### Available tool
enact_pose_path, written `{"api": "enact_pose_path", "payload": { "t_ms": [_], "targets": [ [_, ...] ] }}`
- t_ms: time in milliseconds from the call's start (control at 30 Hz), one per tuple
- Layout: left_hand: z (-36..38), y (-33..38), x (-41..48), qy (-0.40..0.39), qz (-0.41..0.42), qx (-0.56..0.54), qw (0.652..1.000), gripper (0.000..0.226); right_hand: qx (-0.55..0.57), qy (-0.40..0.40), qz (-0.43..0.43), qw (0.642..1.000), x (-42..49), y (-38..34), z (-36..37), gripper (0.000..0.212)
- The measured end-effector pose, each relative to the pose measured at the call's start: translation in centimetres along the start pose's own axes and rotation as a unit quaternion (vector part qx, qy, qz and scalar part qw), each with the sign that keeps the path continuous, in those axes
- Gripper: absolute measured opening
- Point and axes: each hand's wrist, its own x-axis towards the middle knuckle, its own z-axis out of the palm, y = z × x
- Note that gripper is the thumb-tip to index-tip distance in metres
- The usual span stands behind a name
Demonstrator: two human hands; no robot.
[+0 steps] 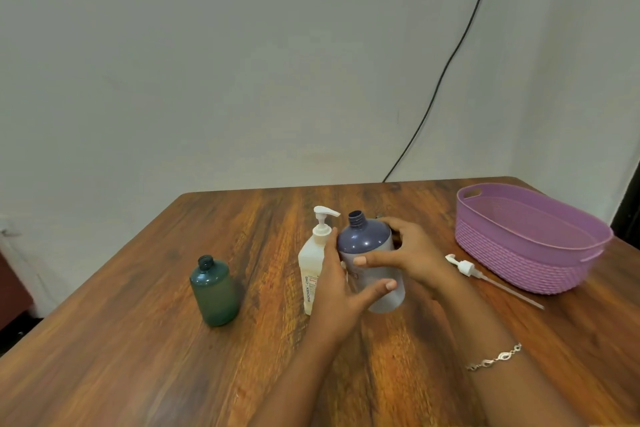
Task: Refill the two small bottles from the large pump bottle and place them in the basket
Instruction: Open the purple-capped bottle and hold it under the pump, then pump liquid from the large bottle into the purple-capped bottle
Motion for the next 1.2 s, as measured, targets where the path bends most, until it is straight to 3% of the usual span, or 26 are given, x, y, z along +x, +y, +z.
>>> {"api": "enact_pose_path", "payload": {
  "t_ms": [133, 267, 400, 600, 900, 1000, 1067, 1200],
  "targets": [
    [-0.3, 0.1, 0.2, 0.028, -0.008, -0.027, 0.999, 0.100, 0.049, -0.021, -0.018, 0.998, -0.4, -0.7, 0.9, 0.067],
    [-1.0, 0.6, 0.0, 0.086, -0.001, -0.056, 0.995, 0.085, 0.129, -0.047, -0.036, 0.990, -0.7, -1.1, 1.7, 0.066],
    [-2.2, 1.0, -0.5, 0.142, 0.012, -0.061, 0.988, 0.081, 0.137, -0.079, -0.071, 0.985, -0.5, -1.7, 2.2, 0.063],
    [-5.4, -0.3, -0.9, 0.202, -0.014, -0.017, 0.979, 0.080, 0.196, 0.113, -0.101, 0.969, 0.7, -1.4, 3.5, 0.044],
    [-7.1, -3.8, -2.0, 0.222, -0.070, 0.007, 0.973, 0.093, 0.120, 0.138, -0.096, 0.978, 3.5, -0.5, 5.6, 0.043],
    [-7.0, -4.6, -2.1, 0.221, -0.080, -0.001, 0.972, 0.092, 0.127, 0.154, -0.103, 0.975, 4.4, -0.7, 5.7, 0.022],
    [-6.9, -5.0, -2.1, 0.217, -0.083, -0.007, 0.973, 0.090, 0.196, 0.142, -0.092, 0.966, 5.3, -1.1, 5.2, 0.018],
    [-6.7, -5.2, -2.1, 0.203, -0.091, -0.012, 0.975, 0.088, 0.270, 0.014, -0.045, 0.962, 6.6, -1.1, 3.9, 0.029]
  ]
}}
